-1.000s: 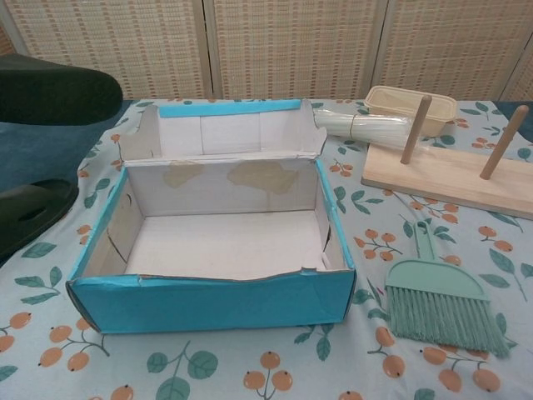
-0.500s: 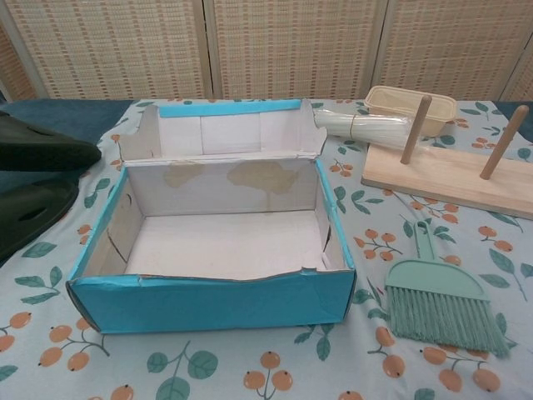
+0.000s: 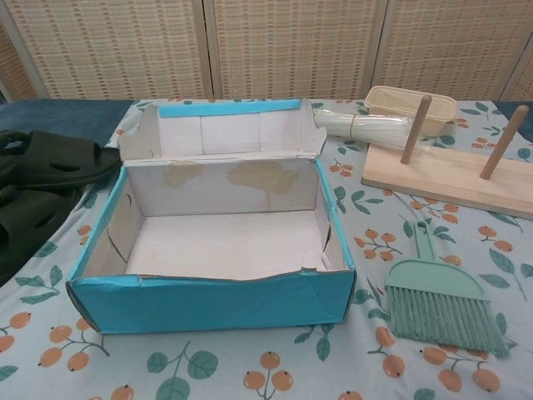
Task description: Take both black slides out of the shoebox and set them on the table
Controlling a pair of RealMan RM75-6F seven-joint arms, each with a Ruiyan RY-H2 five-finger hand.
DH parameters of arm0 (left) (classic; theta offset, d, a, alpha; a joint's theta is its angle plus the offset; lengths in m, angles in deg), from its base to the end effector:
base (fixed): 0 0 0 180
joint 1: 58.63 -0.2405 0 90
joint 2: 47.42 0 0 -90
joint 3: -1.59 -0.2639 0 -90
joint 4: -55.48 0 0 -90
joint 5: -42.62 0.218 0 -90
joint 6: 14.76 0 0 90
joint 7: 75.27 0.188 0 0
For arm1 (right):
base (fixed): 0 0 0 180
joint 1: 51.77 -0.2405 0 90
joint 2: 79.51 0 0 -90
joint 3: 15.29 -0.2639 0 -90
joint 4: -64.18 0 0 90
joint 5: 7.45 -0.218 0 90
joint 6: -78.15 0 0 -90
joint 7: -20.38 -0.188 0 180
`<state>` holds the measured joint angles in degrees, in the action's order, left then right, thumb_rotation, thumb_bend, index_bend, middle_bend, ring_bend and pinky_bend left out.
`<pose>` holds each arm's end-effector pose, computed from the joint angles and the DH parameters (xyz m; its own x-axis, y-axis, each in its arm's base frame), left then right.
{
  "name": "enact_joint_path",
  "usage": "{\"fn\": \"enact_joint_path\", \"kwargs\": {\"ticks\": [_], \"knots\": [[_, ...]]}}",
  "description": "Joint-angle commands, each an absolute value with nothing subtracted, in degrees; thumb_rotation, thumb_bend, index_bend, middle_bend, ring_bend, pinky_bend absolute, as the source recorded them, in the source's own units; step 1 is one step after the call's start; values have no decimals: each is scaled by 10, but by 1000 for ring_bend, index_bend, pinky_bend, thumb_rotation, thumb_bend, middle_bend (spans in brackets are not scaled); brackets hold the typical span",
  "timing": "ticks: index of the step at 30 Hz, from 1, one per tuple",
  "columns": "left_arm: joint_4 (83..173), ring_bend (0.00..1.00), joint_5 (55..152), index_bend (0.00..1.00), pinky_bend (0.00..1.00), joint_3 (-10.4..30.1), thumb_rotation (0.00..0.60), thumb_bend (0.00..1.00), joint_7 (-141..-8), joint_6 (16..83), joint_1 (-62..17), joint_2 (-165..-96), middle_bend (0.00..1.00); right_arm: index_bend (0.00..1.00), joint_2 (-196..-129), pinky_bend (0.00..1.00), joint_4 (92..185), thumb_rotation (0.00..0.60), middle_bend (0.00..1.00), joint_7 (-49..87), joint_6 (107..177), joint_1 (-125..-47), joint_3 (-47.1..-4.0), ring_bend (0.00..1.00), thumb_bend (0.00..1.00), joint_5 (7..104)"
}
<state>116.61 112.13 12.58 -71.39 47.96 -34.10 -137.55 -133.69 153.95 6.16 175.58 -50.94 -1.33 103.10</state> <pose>-0.3372 0.3727 0.0355 0.4297 0.1192 0.8951 0.8985 0.0422 -0.4370 -0.2981 -0.1183 0.1703 0.3289 -0.2067 0.9215 -0.9205 -0.2879 0.2640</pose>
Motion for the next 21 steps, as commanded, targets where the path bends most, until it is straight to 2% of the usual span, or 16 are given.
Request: {"fn": "enact_joint_path", "kwargs": {"ticks": [1,7,10,12,15,17,21], "knots": [[1371,0,1087,0,118,121,600,404,-685,489,-388,-1258,0,0,-1337,0,1543,384,0,70,1757,-505,-15,0,217,1030],[1501,0,1157,0,89,98,600,403,-757,510,-417,-1161,0,0,-1331,0,1560,385,0,87,1750,-498,-19,0,217,1017],[1543,0,1219,0,81,80,600,404,-802,567,-449,-1129,0,0,-1327,0,1573,385,0,96,1750,-495,-23,0,217,1011],[1571,0,1272,0,80,53,600,407,-830,615,-479,-1102,0,0,-1330,0,1577,384,0,112,1763,-487,-33,0,217,1001],[1579,0,1349,0,77,-2,600,406,-813,681,-531,-1062,0,0,-1347,0,1581,383,0,160,1786,-467,-61,0,217,961],[1559,0,1373,0,70,-23,600,405,-776,724,-565,-1061,0,0,-1361,0,1585,385,0,191,1794,-455,-79,0,217,928],[1547,0,1389,0,48,-35,600,413,-701,718,-569,-1060,0,0,-1370,0,1594,384,0,214,1784,-452,-90,0,216,907]]}}
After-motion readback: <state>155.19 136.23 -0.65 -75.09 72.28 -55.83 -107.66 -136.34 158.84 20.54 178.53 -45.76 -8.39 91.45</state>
